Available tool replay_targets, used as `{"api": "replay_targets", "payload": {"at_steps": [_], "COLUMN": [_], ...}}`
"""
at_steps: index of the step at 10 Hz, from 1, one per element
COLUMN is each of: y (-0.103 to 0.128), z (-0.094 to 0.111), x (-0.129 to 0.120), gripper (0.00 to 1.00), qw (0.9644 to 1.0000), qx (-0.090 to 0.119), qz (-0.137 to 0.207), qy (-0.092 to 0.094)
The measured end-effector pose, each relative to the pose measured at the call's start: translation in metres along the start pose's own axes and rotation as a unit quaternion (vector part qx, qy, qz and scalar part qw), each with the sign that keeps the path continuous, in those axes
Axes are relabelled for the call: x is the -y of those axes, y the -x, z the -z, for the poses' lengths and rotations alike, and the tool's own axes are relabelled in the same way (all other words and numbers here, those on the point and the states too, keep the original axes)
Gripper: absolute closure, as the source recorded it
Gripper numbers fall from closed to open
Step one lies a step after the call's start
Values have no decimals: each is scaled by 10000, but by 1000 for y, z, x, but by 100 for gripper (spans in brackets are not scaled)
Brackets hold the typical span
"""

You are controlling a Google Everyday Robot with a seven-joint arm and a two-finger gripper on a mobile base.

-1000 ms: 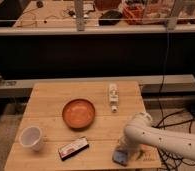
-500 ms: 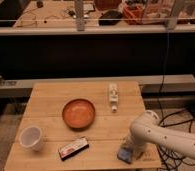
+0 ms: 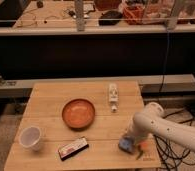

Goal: Wipe the white sponge on the table

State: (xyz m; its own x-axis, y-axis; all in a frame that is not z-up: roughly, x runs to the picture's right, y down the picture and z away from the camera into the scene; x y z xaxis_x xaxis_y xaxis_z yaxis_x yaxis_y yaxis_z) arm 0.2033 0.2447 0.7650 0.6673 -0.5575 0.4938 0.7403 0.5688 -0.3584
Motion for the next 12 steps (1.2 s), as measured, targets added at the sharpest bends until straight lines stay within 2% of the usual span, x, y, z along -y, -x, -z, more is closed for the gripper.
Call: {"api": "replay_targets", "payload": {"at_steps": [1,3,5,7,8,9,10,12], "y": [-7,-6,10,33,39,48,59,80], "z": [10,14,1,-13,-17,-19,-19,-21], "x": [7,26,60,97,105,109,103,82], "gripper": [97,97,97,97,97,97,97,97], "qw": [10000,9998,9982,9945,9929,9912,9893,9889], "qx": [-33,-24,-6,33,28,48,65,136], "qz": [-3,202,593,1051,1190,1322,1453,1478], "qy": [-52,-76,-61,-13,16,37,79,107]}}
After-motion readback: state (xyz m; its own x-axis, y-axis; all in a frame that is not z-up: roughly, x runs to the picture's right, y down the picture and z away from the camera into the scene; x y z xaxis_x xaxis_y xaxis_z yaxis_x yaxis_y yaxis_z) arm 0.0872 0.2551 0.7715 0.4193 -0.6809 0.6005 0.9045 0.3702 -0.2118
